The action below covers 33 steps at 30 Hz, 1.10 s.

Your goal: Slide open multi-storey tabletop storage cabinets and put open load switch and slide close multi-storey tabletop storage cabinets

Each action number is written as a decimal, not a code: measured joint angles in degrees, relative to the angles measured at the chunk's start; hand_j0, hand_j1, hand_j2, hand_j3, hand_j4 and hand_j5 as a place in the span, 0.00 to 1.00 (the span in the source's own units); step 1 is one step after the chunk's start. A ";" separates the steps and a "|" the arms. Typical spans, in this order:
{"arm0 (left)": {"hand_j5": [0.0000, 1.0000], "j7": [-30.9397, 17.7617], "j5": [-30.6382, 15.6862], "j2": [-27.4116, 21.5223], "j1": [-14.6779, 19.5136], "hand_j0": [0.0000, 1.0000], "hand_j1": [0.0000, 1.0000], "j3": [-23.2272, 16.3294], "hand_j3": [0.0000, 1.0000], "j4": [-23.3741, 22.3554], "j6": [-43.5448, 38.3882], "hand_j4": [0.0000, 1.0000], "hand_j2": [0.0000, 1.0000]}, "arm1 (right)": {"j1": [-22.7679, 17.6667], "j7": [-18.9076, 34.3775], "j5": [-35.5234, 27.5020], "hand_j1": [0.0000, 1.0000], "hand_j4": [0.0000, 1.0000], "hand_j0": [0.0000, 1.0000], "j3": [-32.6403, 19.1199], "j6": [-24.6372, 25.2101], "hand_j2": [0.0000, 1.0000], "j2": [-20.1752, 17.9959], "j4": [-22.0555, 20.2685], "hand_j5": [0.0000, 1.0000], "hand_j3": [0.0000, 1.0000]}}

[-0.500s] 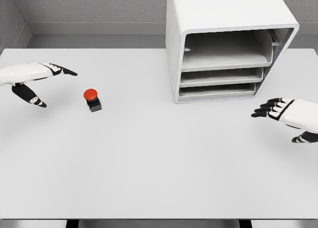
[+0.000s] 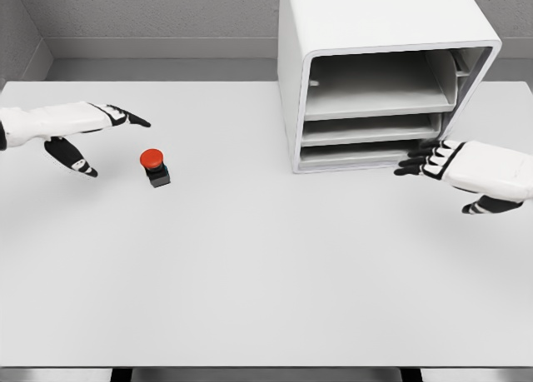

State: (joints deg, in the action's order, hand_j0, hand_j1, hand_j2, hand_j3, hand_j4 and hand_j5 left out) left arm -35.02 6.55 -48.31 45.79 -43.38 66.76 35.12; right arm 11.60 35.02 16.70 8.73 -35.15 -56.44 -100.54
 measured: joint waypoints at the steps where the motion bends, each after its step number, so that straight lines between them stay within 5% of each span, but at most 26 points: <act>1: 1.00 0.00 0.91 0.76 0.53 1.00 1.00 -0.22 1.00 -0.60 0.01 1.00 1.00 | 1.84 0.00 -0.02 1.00 1.00 1.00 0.45 0.02 1.00 0.22 0.00 1.00 1.00; 5: 1.00 -0.01 3.75 3.11 0.70 1.00 1.00 -0.77 1.00 -1.76 0.03 1.00 1.00 | 7.47 -0.01 -0.02 1.00 1.00 1.00 4.65 0.03 1.00 1.66 0.10 1.00 1.00; 23: 0.96 -0.01 11.74 8.67 0.97 0.96 0.96 -1.83 0.96 -3.61 0.03 0.96 0.96 | 13.45 0.00 -2.87 1.00 1.00 1.00 6.97 6.44 1.00 4.48 1.13 1.00 1.00; 33: 0.91 -0.01 13.12 9.05 0.97 0.91 0.91 -2.38 0.91 -3.85 0.03 0.91 0.91 | 21.89 -0.01 -3.06 1.00 1.00 1.00 13.42 9.09 1.00 9.03 7.48 1.00 1.00</act>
State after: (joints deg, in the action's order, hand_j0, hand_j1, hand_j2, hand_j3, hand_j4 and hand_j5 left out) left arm -35.02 19.67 -39.26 46.76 -45.77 62.92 35.14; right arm 33.48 35.01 13.64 22.15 -26.06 -47.41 -93.06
